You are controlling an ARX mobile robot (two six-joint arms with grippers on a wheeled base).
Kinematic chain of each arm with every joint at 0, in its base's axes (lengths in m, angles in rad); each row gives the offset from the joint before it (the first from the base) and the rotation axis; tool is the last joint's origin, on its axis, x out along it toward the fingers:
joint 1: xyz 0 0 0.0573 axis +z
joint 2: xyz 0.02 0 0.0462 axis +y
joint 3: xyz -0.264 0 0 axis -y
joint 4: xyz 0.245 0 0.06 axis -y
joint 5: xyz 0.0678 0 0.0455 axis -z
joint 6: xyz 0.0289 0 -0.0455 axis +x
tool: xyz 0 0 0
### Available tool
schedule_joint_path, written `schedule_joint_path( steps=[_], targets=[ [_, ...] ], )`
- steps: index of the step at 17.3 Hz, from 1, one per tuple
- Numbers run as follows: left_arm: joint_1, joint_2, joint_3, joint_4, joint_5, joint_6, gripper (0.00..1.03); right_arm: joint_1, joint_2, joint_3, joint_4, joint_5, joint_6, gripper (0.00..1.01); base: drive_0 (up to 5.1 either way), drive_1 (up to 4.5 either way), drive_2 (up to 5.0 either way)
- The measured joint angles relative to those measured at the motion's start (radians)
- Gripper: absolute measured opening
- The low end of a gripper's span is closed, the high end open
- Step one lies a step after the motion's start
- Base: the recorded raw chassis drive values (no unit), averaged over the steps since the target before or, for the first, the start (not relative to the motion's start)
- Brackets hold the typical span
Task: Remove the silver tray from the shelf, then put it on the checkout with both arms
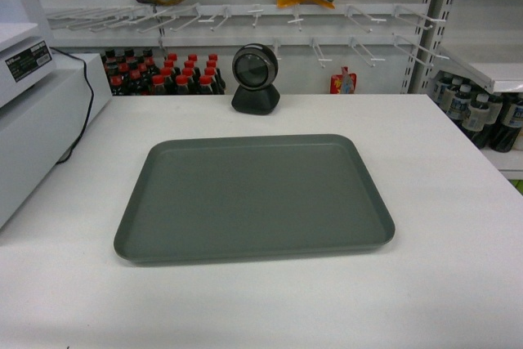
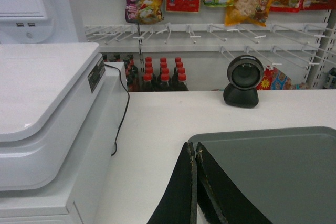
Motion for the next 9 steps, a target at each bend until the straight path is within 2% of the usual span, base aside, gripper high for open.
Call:
schedule_joint_path(
  steps=[2,3,4,5,6,9],
  targets=[
    [0.01,-0.076,-0.054,-0.05,0.017,0.0,0.01,-0.003,-0.11,-0.042,-0.047,0.0,0.0,0.02,0.0,0.0,0.0],
    [0.06,-0.135,-0.09,-0.087,0.08,0.001,0.01,-0.003,-0.171,-0.066,-0.091,0.0,0.0,0.02,0.0,0.0,0.0],
    [0.082,-0.196,-0.108,-0.117,0.071,0.0,0.01,-0.003,-0.235,-0.09,-0.138,0.0,0.0,0.02,0.0,0.0,0.0],
    [0.08,-0.243,-0.12,-0.142,0.076,0.0,0.01,-0.003,-0.288,-0.1,-0.189,-0.001,0.0,0.02,0.0,0.0,0.0],
    [0.077,-0.283,-0.133,-0.169,0.081,0.001,0.01,-0.003,-0.383,-0.1,-0.294,-0.002,0.0,0.02,0.0,0.0,0.0],
    [0.074,-0.376,-0.164,-0.246,0.083,0.001,0.01,-0.003,-0.535,-0.109,-0.386,-0.002,0.0,0.02,0.0,0.0,0.0]
  ],
)
